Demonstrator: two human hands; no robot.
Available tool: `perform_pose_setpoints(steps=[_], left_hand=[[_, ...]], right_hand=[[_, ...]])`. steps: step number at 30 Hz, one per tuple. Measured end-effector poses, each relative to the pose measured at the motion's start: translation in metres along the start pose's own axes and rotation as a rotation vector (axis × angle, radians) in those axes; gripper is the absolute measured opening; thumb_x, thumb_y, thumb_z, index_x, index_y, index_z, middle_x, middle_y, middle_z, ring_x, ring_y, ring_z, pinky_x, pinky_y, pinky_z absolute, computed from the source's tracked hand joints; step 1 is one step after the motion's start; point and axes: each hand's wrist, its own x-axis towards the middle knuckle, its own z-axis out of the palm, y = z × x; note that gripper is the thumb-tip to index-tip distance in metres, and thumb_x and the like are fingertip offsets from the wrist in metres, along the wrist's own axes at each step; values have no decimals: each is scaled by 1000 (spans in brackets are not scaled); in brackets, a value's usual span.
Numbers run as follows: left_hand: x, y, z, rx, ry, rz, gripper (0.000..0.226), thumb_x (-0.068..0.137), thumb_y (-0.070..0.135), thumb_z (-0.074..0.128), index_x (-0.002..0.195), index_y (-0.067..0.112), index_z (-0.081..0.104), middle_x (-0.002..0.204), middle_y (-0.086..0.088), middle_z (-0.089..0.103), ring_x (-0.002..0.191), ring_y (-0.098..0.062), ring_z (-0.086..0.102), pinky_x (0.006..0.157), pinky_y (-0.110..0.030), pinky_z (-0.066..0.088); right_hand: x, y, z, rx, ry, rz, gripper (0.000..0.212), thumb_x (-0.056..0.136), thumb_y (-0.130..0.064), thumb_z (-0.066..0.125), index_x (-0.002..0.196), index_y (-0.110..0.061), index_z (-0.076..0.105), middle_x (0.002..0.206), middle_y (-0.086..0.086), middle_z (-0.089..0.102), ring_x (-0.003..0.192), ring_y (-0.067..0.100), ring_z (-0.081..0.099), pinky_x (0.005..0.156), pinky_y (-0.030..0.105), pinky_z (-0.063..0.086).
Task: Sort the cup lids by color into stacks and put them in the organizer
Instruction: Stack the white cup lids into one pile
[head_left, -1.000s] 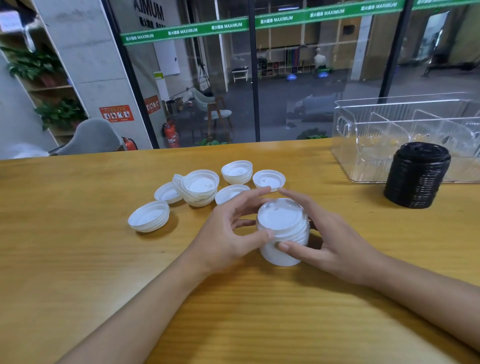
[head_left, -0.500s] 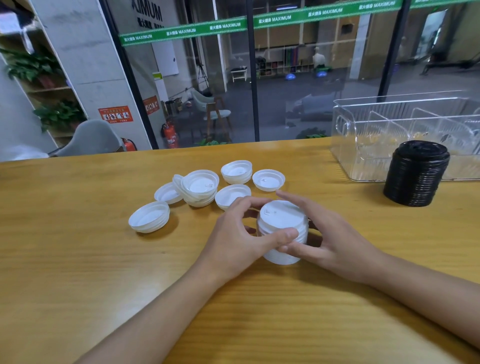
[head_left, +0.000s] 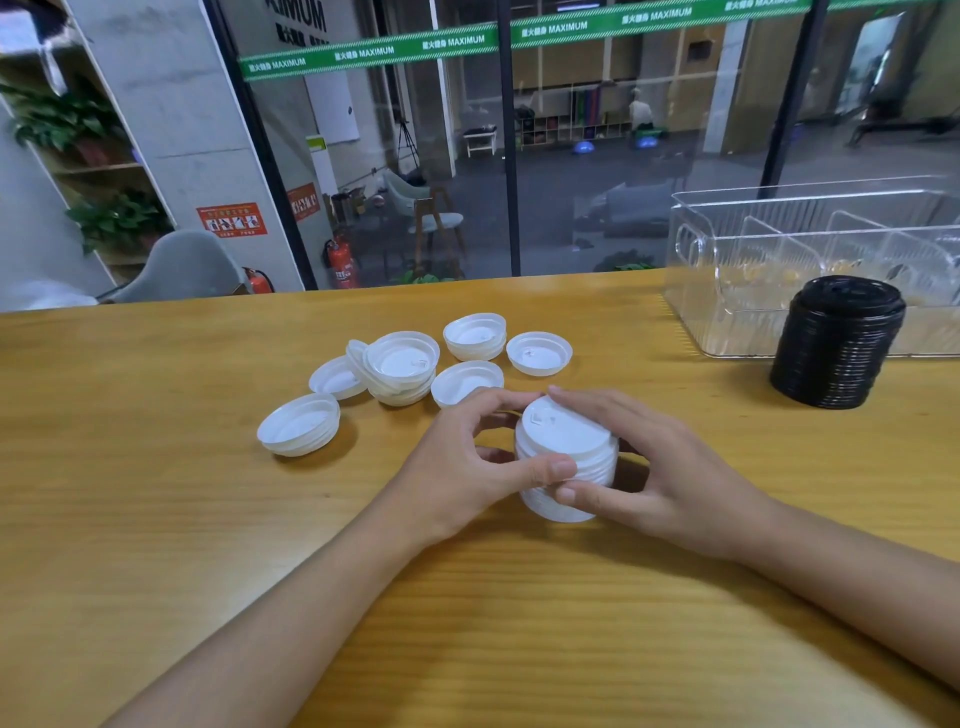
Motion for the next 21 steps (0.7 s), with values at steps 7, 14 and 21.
perform_pose_setpoints(steps=[7,14,21], left_hand=[[1,-7,-12,34,-47,25,52,87,55,72,133,30,68,128,11,73,126,-11,65,100,-36,58],[15,-34,-28,661,234,200,38,96,14,73,134,18,69,131,8,71,122,-7,63,105,-20,46],[23,-43,-28,765,265,142,35,96,4,70,128,17,74,113,2,78,106,-16,72,93,-36,57]], right_hand=[[-2,1,2,-39,19,24,76,89,-56,75,155,-29,49,145,-18,57,136,4,55,110,20,43],[-1,1,2,-81,63,57,76,88,-55,77,154,-27,51,144,-17,56,134,-1,53,109,14,39],[-1,0,2,-81,52,64,76,88,-55,75,154,-28,50,145,-20,54,136,-2,51,110,12,37]])
